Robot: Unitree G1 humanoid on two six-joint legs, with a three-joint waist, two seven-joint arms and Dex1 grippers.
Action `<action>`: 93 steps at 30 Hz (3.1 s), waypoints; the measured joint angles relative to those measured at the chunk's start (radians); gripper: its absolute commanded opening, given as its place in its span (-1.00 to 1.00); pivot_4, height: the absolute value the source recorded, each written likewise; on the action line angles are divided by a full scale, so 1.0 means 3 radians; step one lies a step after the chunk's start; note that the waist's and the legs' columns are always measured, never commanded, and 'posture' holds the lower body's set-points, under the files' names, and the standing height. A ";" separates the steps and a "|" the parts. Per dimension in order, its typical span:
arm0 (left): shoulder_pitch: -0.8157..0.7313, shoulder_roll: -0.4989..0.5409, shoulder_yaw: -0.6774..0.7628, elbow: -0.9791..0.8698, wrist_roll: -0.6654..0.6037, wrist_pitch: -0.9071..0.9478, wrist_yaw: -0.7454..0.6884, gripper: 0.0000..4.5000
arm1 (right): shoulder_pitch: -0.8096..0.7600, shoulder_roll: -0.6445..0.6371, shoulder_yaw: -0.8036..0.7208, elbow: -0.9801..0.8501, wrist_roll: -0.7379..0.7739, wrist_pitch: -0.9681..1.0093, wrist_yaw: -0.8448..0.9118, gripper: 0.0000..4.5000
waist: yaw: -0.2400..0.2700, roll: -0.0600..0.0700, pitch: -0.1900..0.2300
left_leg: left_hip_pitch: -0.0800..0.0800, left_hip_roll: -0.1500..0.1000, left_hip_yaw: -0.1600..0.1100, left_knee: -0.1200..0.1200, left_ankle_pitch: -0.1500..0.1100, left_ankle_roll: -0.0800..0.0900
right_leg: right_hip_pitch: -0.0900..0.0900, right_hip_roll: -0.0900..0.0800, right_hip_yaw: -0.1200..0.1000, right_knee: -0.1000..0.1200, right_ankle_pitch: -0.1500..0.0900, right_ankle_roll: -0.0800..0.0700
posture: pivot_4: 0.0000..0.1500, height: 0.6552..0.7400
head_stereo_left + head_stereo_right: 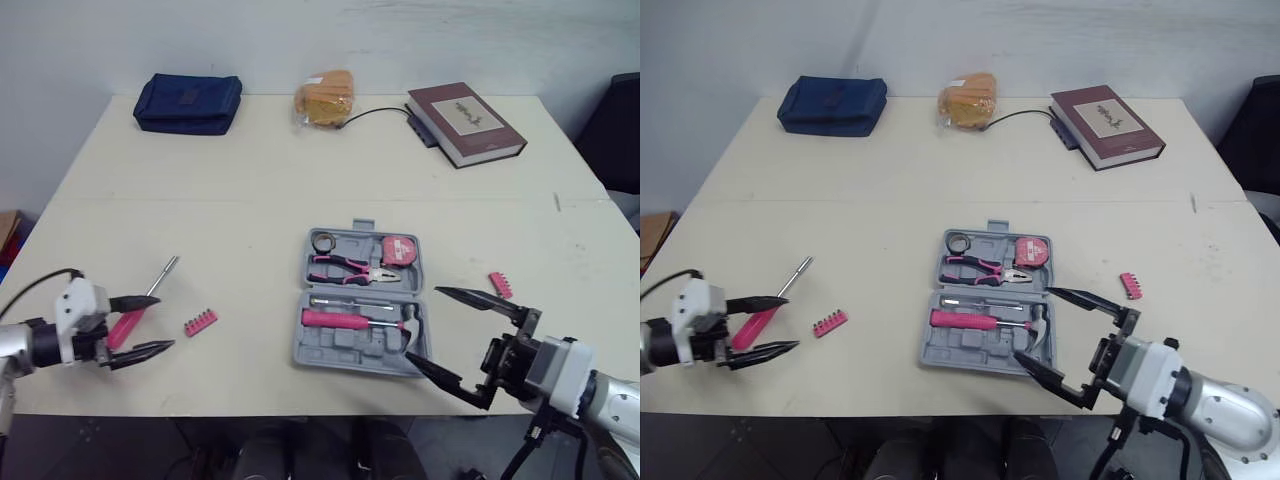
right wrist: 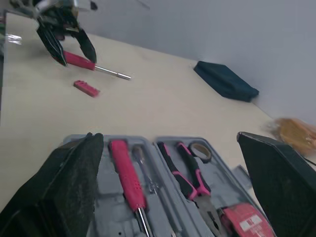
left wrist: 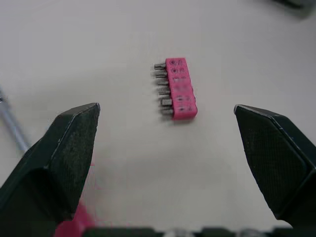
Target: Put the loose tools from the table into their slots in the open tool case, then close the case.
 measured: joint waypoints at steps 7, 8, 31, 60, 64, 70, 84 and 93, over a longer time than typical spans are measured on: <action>0.0004 -0.0114 -0.0137 -0.0111 0.0098 0.0060 0.0169 0.96 | -0.0102 0.0006 0.0180 0.0002 -0.0057 -0.0001 0.0022 1.00 | -0.0010 -0.0001 0.0000 | 0.0002 0.0001 0.0003 0.0000 0.0000 -0.0002 | 0.0000 0.0005 0.0004 -0.0001 0.0000 0.0000 | 1.00 1.00; 0.0006 -0.0157 -0.0159 -0.0101 0.0122 0.0045 0.0197 0.96 | -0.0115 0.0006 0.0201 0.0007 -0.0073 -0.0001 0.0022 1.00 | -0.0008 -0.0002 0.0000 | 0.0001 0.0002 0.0002 0.0000 0.0000 -0.0002 | 0.0000 0.0006 0.0003 -0.0001 0.0000 0.0000 | 1.00 1.00; 0.0023 -0.0538 -0.0435 -0.0250 0.0318 -0.0148 0.0712 0.42 | -0.0185 0.0008 0.0338 0.0007 -0.0182 0.0122 -0.0072 1.00 | 0.0087 0.0015 -0.0013 | 0.0008 -0.0010 -0.0003 0.0004 0.0000 0.0015 | 0.0006 -0.0015 -0.0001 0.0013 0.0000 0.0000 | 1.00 1.00; -0.1453 -0.0421 -0.1371 -0.0897 0.0143 0.0321 -0.0184 -0.70 | 0.0241 -0.0003 -0.0045 -0.0079 -0.0248 0.0191 -0.0142 1.00 | 0.0022 0.0009 -0.0011 | 0.0000 -0.0011 -0.0004 0.0005 0.0019 -0.0001 | 0.0006 0.0004 -0.0001 0.0011 0.0003 0.0005 | 1.00 1.00; -0.1791 -0.0389 -0.1871 -0.1013 0.0427 0.0607 -0.0342 -0.70 | 0.0329 0.0006 -0.0081 -0.0084 -0.0256 0.0186 -0.0143 1.00 | 0.0034 -0.0003 -0.0003 | -0.0005 -0.0009 -0.0011 0.0010 0.0022 -0.0007 | 0.0006 0.0028 0.0006 0.0003 0.0003 0.0004 | 1.00 1.00; -0.2038 -0.0456 -0.2204 -0.1161 0.0773 0.0840 -0.0232 -0.70 | 0.0382 0.0038 -0.0101 -0.0137 -0.0310 0.0192 -0.0198 1.00 | 0.0048 -0.0003 -0.0003 | -0.0003 -0.0005 -0.0010 0.0010 0.0021 -0.0009 | 0.0004 0.0032 0.0012 0.0006 0.0000 -0.0002 | 1.00 1.00; -0.2057 -0.0661 -0.2535 -0.1340 0.1151 0.1325 0.0026 -0.70 | 0.0471 0.0149 -0.0086 -0.0258 -0.0426 0.0197 -0.0320 1.00 | 0.0080 -0.0004 -0.0002 | -0.0007 0.0000 -0.0013 0.0032 0.0018 -0.0006 | 0.0004 0.0032 0.0012 0.0016 -0.0002 -0.0004 | 1.00 1.00; -0.2064 -0.0785 -0.2627 -0.1458 0.1233 0.1564 0.0157 -0.70 | 0.0515 0.0179 -0.0049 -0.0259 -0.0499 0.0170 -0.0327 1.00 | 0.0080 -0.0004 -0.0002 | -0.0007 0.0000 -0.0013 0.0040 0.0015 -0.0005 | 0.0005 0.0032 0.0013 0.0019 -0.0002 -0.0005 | 1.00 1.00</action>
